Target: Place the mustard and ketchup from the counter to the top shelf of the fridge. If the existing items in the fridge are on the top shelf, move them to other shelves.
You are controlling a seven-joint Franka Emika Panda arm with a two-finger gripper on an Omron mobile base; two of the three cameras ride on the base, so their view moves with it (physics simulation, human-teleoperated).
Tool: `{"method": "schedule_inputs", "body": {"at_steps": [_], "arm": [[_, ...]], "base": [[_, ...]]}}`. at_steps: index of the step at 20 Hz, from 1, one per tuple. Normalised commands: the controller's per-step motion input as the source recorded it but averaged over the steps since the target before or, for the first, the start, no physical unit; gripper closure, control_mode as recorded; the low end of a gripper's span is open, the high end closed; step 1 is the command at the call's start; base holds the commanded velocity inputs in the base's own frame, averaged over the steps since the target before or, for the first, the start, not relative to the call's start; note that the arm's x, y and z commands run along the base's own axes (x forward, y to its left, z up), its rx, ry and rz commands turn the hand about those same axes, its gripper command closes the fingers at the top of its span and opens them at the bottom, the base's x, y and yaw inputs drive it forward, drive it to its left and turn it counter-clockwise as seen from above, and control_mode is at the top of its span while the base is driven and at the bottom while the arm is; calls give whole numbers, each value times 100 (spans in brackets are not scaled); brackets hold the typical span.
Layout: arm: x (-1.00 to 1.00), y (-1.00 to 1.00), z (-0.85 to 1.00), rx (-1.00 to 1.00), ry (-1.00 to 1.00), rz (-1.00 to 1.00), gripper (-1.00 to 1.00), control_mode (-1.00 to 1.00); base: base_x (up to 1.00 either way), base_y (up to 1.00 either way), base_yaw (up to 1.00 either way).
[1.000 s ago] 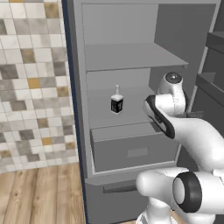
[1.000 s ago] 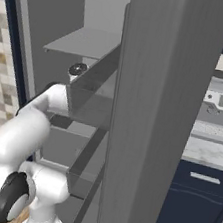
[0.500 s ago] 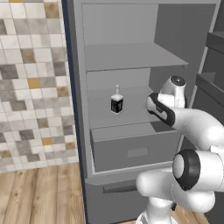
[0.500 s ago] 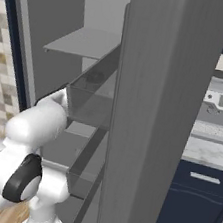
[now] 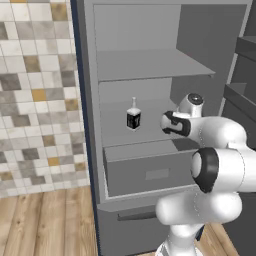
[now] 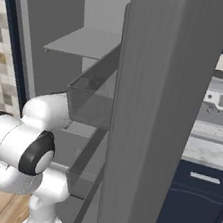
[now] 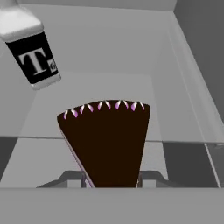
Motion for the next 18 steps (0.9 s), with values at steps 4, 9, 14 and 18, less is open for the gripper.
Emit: {"method": "schedule_inputs", "body": {"at_steps": [4, 9, 14, 18], "arm": [[62, 0, -29, 0, 0, 0, 100, -100], [57, 0, -27, 0, 0, 0, 100, -100], [68, 0, -24, 0, -2, 0, 100, -100], [79, 0, -33, 0, -9, 0, 100, -100]], "base": [[0, 0, 0], [0, 0, 0], [0, 0, 0], [0, 0, 0]]}}
